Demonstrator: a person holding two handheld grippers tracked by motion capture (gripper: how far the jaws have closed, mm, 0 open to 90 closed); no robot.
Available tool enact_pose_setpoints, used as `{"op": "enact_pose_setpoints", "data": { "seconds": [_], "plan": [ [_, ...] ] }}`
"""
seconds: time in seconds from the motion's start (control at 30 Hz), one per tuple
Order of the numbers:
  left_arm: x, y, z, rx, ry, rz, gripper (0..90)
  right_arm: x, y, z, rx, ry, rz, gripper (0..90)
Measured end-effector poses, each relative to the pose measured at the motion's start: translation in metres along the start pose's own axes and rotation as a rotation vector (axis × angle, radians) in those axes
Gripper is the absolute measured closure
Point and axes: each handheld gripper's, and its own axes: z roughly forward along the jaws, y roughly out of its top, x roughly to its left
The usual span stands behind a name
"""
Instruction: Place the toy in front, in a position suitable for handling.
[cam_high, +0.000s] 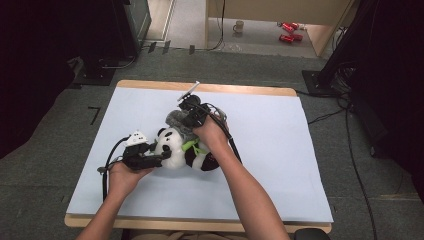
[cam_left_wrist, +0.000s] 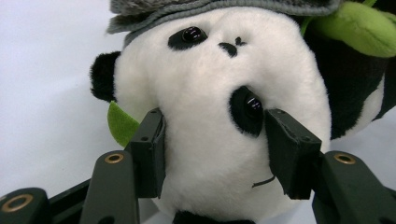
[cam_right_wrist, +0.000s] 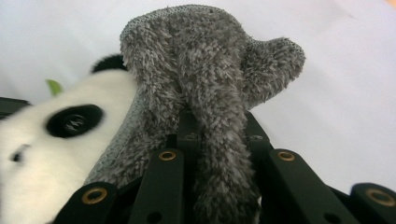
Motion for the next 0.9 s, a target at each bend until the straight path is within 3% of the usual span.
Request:
{"op": "enact_pose_setpoints", "data": {
  "seconds": [0.2, 0.3, 0.43, 0.57, 0.7, 0.9],
  "plan": [
    [-0.001, 0.000, 0.000, 0.001, 0.001, 0.005, 44.4, -0.005, 0.001, -0.007, -0.011, -0.003, 0.033, 75.5],
    [0.000, 0.000, 0.000, 0.004, 0.002, 0.003, 44.3, 0.001, 0.007, -0.023, -0.054, -0.027, -0.002, 75.7],
    [0.000, 0.001, 0.000, 0.001, 0.002, -0.002, 44.0, 0.005, 0.017, -0.040, -0.103, 0.010, 0.006, 75.6],
    [0.000, 0.001, 0.000, 0.000, 0.002, -0.001, 43.8, 0.020, 0.027, -0.047, -0.136, 0.060, 0.001, 75.6],
    [0.001, 0.000, 0.000, -0.001, -0.001, -0.005, 43.6, 0.040, 0.034, -0.038, -0.137, 0.111, -0.026, 75.6],
    [0.001, 0.001, 0.000, 0.001, 0.000, -0.012, 43.2, 0.065, 0.032, -0.010, -0.095, 0.169, -0.036, 75.6]
  ]
}}
